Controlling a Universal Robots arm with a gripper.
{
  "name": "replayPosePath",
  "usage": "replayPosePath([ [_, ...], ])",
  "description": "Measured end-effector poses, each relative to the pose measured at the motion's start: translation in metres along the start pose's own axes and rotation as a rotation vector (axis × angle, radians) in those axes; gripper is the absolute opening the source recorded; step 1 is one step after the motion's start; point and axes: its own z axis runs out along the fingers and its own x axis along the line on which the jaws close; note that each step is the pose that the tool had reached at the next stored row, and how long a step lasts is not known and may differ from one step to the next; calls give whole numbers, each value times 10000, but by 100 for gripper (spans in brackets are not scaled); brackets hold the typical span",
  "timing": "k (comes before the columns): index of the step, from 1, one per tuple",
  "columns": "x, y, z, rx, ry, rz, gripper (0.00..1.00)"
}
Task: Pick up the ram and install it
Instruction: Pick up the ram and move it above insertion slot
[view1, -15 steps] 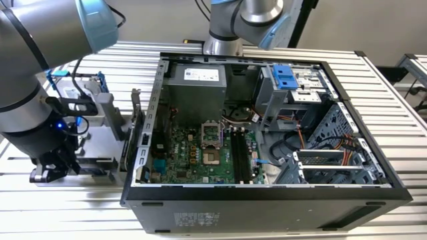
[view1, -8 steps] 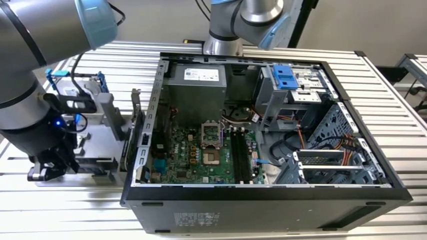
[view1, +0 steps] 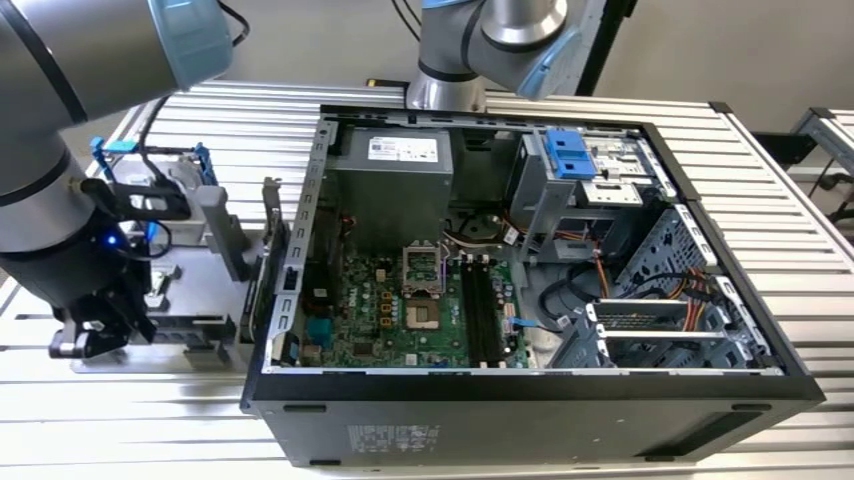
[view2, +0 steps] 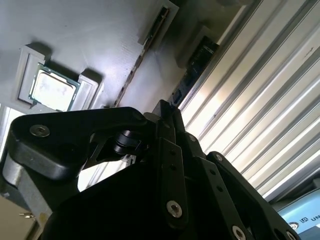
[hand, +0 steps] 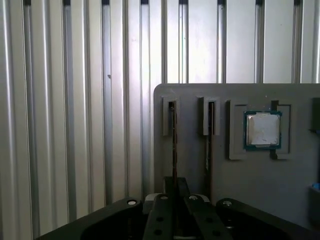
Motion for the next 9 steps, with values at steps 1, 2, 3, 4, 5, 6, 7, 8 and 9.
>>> replayPosePath([
  [1,0,0,-9,-1,0,0,0],
  [2,0,1,-18,-1,0,0,0],
  [3,-1,1,-27,-1,1,2,0],
  [4,-1,2,-36,-1,1,2,0],
  [5,-1,2,-46,-1,0,2,0],
  [6,-1,2,-55,-1,1,2,0],
  [7,-1,2,-65,-2,1,2,0],
  [8,-1,2,-74,-1,1,2,0],
  [9,-1,2,-83,-1,1,2,0],
])
